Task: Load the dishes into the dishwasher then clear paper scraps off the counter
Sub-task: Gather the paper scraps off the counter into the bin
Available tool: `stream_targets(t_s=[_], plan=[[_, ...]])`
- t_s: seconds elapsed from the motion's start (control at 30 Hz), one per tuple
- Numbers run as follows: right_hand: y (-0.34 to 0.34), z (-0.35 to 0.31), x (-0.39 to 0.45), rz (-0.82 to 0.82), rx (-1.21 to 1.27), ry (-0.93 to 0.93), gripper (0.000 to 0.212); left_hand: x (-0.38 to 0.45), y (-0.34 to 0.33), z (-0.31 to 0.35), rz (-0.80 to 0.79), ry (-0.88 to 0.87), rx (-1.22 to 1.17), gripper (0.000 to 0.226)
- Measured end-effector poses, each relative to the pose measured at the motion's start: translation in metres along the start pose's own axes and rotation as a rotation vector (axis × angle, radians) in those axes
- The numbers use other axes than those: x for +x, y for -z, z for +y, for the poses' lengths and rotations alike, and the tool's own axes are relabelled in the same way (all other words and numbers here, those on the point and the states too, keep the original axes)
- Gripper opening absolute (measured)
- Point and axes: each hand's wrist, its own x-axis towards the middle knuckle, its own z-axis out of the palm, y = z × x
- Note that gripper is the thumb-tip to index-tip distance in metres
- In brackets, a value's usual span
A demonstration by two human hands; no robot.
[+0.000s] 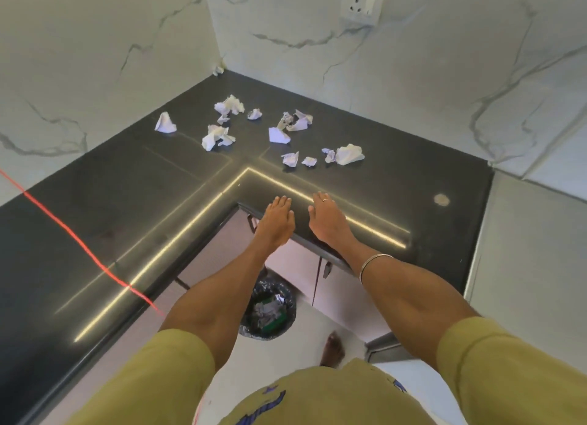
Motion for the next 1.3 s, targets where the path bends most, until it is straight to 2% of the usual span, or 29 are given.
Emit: stream_targets(t_s=[0.1,0.37,0.73,0.87,0.93,1.03,1.1,1.17,1.3], plan=[[0.017,0.027,0.020,0.021,-0.021,-0.023,0.036,0.034,-0.001,0.026,0.036,-0.050,-0.012,0.050],[0.049,0.084,0.066,0.003,0.003,-0.086,0.037,0.098,-0.009,0.081,0.057,-0.045,-0.064,0.051],[0.072,0.102,0.122,0.080,0.069,-0.158,0.043,0.177,-0.002,0.088,0.041,-0.116,-0.053,0.050],[0.074,0.107,0.155,0.121,0.111,-0.161,0.036,0.206,0.005,0.085,0.005,-0.121,-0.041,0.050],[0.072,0.110,0.172,0.087,0.070,-0.175,0.044,0.220,0.006,0.080,-0.018,-0.125,-0.038,0.051],[0.067,0.109,0.190,-0.008,0.022,-0.231,0.072,0.239,0.004,0.071,-0.047,-0.126,-0.053,0.054],[0.060,0.110,0.199,-0.076,0.018,-0.264,0.079,0.250,0.001,0.064,-0.076,-0.123,-0.059,0.059],[0.053,0.114,0.207,-0.128,0.028,-0.279,0.079,0.260,0.000,0.058,-0.139,-0.143,-0.024,0.068],[0.041,0.120,0.211,-0.147,-0.017,-0.275,0.064,0.277,-0.009,0.046,-0.249,-0.200,0.018,0.081]])
